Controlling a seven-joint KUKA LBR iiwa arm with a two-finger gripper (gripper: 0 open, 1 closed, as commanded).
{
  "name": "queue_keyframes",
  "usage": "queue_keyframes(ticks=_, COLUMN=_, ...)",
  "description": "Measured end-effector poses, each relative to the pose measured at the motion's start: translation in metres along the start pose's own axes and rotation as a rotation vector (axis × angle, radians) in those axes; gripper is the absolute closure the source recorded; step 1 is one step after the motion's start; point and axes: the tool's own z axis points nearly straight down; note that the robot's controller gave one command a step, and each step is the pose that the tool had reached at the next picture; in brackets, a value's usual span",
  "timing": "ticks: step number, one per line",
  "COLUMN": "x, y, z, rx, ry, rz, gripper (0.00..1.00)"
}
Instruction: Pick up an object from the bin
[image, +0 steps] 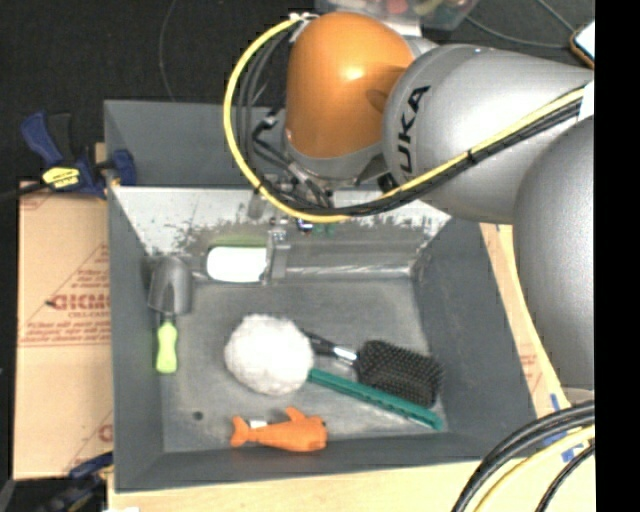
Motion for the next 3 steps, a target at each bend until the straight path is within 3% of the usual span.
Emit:
queue_keyframes(ticks=1, x=0.038, y=-0.014, z=0.110, rx=0.001, ry=-0.001, rz=-0.231, gripper=0.00)
queue_keyframes(ticks=2, x=0.056, y=-0.019, z=0.094, rx=0.002, ry=-0.008, rz=-0.317, gripper=0.00)
queue_keyframes(ticks=3, x=0.064, y=-0.018, z=0.113, rx=-0.001, ry=-0.001, rz=-0.277, gripper=0.00)
